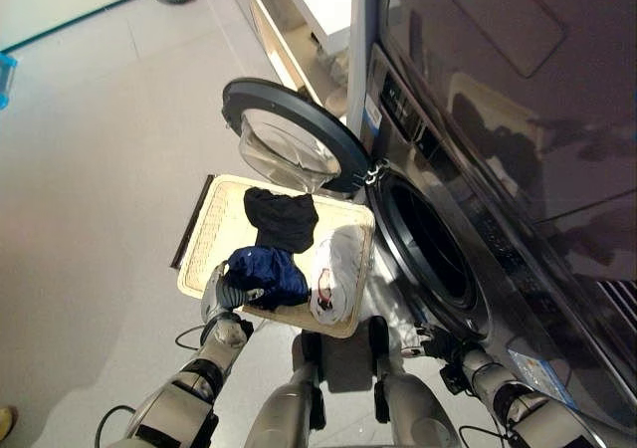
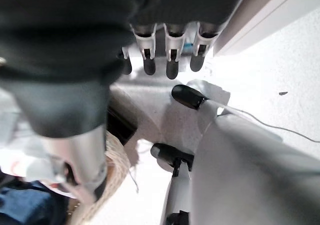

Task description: Put the clothes into the washing machine.

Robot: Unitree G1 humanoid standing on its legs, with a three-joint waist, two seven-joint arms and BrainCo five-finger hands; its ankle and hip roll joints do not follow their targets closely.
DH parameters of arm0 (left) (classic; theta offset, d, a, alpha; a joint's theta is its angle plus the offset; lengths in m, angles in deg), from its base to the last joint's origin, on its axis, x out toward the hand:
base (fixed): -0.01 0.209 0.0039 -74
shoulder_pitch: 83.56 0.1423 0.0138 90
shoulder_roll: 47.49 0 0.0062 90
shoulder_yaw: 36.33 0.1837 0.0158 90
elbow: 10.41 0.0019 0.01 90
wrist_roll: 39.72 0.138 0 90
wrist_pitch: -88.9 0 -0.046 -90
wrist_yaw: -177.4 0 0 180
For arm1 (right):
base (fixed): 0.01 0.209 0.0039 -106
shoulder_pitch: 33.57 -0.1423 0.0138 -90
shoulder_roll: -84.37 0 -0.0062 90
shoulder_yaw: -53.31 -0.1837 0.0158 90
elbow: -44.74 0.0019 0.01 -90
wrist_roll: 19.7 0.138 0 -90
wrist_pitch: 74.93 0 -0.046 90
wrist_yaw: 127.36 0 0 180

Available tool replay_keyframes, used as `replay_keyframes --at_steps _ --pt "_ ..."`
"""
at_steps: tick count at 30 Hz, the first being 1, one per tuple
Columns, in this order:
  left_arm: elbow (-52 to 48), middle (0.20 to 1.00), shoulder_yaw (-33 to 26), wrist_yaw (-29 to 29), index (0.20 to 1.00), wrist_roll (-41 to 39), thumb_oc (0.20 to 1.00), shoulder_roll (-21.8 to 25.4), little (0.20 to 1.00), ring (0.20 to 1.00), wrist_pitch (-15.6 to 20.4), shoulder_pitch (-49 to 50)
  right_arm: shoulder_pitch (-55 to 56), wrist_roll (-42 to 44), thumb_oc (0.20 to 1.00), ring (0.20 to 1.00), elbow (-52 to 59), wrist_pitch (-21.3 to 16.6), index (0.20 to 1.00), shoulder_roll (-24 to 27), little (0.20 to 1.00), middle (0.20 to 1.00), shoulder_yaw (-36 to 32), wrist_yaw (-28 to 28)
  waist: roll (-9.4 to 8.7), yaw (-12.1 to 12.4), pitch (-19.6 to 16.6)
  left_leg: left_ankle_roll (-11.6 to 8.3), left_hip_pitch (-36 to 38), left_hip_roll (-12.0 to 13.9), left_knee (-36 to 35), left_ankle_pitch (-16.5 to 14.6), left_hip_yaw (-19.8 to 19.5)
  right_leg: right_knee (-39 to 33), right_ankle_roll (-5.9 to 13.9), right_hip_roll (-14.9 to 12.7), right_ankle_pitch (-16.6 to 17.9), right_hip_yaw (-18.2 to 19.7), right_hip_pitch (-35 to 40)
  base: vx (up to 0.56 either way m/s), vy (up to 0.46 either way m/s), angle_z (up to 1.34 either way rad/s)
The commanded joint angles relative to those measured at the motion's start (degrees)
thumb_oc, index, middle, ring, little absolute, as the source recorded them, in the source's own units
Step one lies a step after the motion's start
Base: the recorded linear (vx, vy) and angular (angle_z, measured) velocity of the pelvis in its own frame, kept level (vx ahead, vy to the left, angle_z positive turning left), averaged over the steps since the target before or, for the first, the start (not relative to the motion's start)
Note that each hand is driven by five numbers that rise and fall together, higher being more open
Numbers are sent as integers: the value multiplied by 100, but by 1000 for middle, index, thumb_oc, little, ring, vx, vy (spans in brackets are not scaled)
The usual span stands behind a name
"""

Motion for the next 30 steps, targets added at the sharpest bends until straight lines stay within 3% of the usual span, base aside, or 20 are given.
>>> replay_keyframes --at_steps 1,5,7,14,21,23,24,30 --pt "158 1000 15 -350 1000 -414 1000 210 1000 1000 8 -234 -42 284 1000 1000 366 -144 1000 -189 1000 1000 294 77 -323 -58 -16 -15 -497 -361 650 -125 226 138 294 -98 430 407 -612 -15 62 -11" --pt "183 1000 71 -377 1000 -487 1000 322 1000 1000 -87 -555 -193 466 1000 1000 594 -106 1000 -179 1000 1000 442 120 -334 -141 -15 -63 -1055 -377 860 -100 239 232 277 -95 505 381 -1174 -7 66 -7" --pt "205 1000 103 -403 1000 -757 1000 469 1000 1000 -310 -883 -304 701 1000 1000 939 -123 1000 -164 1000 1000 581 196 -399 -222 -15 -85 -1661 -399 1047 -74 215 329 255 -55 583 384 -1781 -15 85 -2" --pt "424 1000 170 -370 1000 -780 1000 735 1000 1000 -790 -1428 -391 1208 1000 1000 1489 -308 1000 -8 1000 1000 667 346 -530 -352 -15 -119 -2720 -376 1632 -132 75 678 219 23 604 419 -2787 -4 14 0" --pt "507 1000 356 -2 1000 -920 1000 1101 1000 1000 -907 -2037 -420 1804 1000 1000 2134 -476 1000 313 1000 1000 667 351 -642 -547 -15 -94 -3688 -344 2247 -296 -89 1053 204 117 585 539 -3711 20 33 -5" --pt "534 570 398 157 570 -974 570 1200 570 570 -1015 -2168 -377 1903 1000 1000 2271 -520 1000 364 1000 1000 644 319 -672 -587 -15 -89 -3846 -341 2354 -337 -102 1124 206 122 580 535 -3854 6 8 -7" --pt "591 200 444 317 200 -1012 200 1278 200 200 -1152 -2298 -342 2021 1000 1000 2372 -592 1000 399 1000 1000 624 290 -698 -619 -15 -89 -3975 -340 2424 -366 -119 1157 209 119 581 532 -3957 0 0 0" --pt "846 200 931 1505 200 -535 200 1470 200 200 -1644 -2589 -242 2239 1000 1000 3096 -972 1000 578 1000 1000 568 387 -812 -737 -15 -98 -4228 -332 2574 -438 -166 1214 226 102 628 475 -4177 -8 -6 -4"
